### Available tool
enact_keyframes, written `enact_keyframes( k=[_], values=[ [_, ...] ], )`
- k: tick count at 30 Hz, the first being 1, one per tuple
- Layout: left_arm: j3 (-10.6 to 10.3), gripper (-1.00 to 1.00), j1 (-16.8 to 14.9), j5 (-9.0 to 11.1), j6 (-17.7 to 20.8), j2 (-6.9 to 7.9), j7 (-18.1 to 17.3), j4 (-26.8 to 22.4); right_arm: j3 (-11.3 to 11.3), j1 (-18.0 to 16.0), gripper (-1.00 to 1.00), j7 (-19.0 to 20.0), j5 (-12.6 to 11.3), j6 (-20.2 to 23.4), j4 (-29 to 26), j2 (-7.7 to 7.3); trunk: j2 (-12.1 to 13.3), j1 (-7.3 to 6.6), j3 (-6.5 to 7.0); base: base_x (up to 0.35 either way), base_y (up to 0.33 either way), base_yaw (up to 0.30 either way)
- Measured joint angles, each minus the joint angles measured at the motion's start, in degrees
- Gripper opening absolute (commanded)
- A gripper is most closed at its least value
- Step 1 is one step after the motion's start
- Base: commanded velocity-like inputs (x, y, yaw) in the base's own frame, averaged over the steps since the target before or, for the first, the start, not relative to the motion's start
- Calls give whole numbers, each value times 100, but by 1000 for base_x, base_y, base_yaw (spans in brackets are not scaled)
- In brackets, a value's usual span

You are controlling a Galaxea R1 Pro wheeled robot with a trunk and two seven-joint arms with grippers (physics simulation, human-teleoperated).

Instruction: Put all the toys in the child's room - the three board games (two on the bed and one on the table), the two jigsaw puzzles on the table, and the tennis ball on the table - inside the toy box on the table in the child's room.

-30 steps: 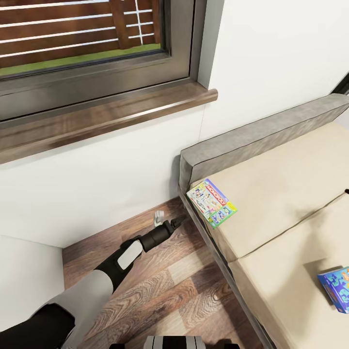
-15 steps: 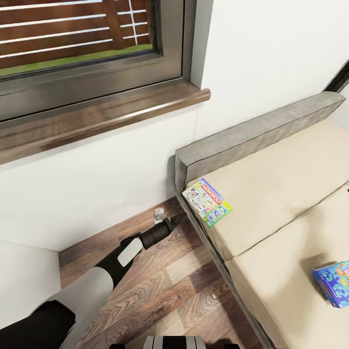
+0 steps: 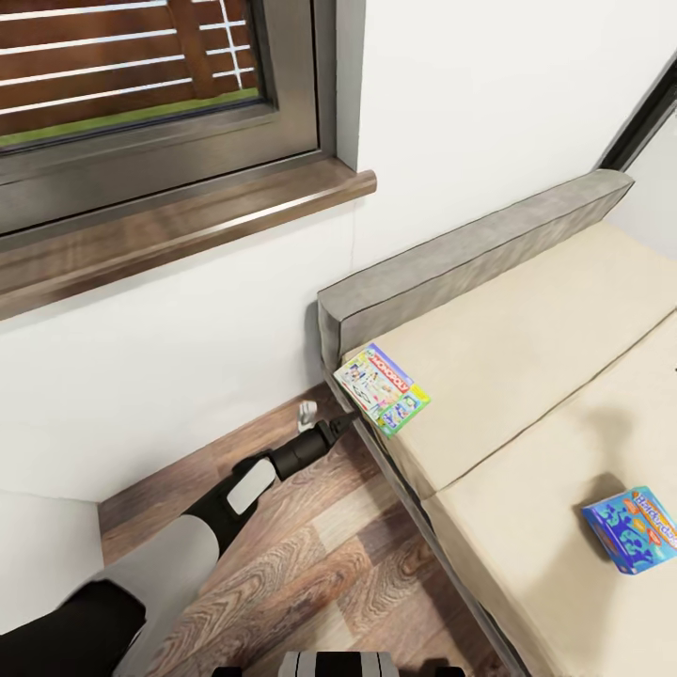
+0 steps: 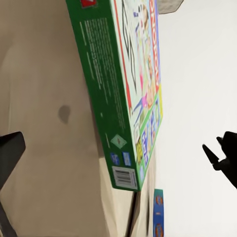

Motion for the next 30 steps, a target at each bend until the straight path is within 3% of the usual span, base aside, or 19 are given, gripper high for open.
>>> enact_keyframes(
  k=[21, 30],
  values=[
    [7, 100, -60, 34, 1, 89, 14, 4, -15, 211, 100, -4, 1, 5, -257, 26, 0, 0, 0, 0, 0, -9],
    [116, 100, -180, 36, 13, 215, 30, 8, -18, 218, 100, -5, -1, 8, -272, 25, 0, 0, 0, 0, 0, 0]
  ],
)
